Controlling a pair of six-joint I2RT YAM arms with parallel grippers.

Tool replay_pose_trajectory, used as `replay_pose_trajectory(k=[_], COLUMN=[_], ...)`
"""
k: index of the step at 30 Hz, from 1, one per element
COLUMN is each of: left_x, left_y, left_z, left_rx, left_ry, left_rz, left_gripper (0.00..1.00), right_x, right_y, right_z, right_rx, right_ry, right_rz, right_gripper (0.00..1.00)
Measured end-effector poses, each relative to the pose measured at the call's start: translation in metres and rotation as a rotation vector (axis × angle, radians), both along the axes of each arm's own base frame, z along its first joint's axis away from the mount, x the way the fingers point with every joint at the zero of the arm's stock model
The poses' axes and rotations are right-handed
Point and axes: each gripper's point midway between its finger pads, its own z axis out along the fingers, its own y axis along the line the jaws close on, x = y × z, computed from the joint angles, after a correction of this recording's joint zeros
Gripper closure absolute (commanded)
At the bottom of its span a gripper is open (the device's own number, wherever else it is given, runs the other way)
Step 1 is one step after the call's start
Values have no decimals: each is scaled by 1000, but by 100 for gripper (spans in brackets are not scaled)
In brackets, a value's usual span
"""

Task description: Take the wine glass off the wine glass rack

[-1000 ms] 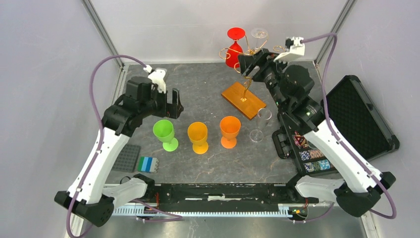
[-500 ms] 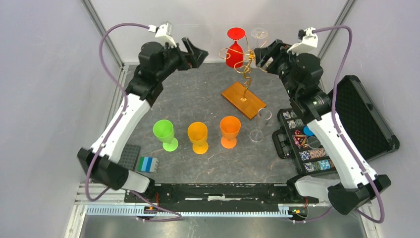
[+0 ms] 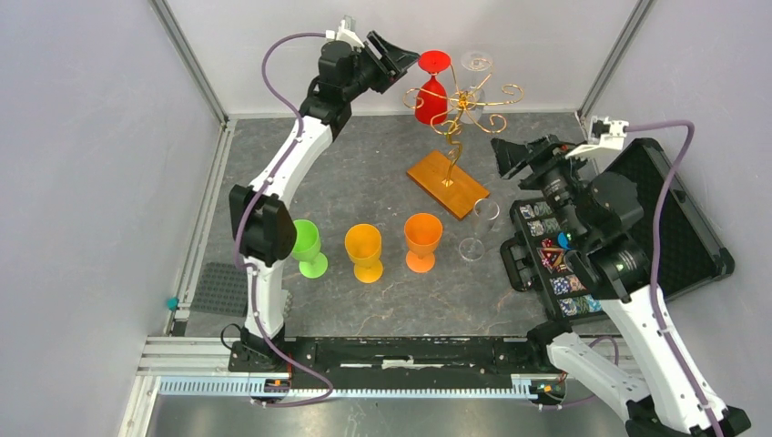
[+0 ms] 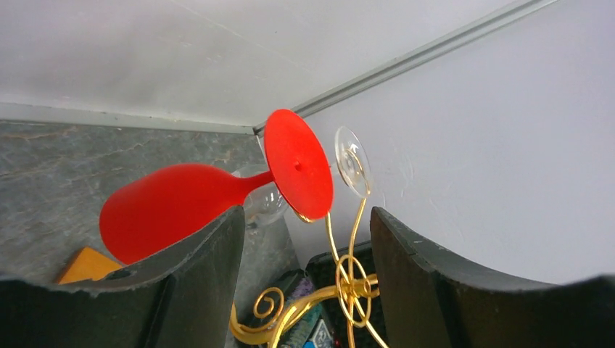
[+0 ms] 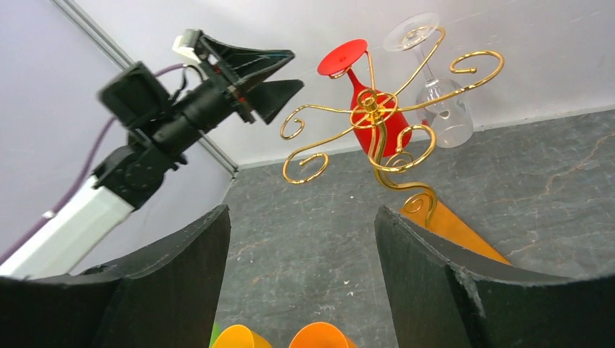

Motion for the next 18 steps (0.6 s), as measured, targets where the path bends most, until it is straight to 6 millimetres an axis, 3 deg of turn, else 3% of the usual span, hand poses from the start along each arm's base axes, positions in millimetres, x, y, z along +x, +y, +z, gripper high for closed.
replay_pose_trajectory(k=[7, 14, 18], left_x=[22, 38, 42], left_y=[-13, -30, -33], left_z=[-25, -21, -27], left_rx=[-77, -177, -219], left_ry=[96, 101, 137], left_rz=[-5, -57, -66], left_gripper=[39, 51, 61], right_x=[-13, -10, -10], right_y=[-3, 0, 0], right_z=[-12, -39, -45], right_rx=[34, 38, 38], right_ry=[8, 70, 83], right_rz=[12, 14, 14], right_gripper=[24, 24, 25])
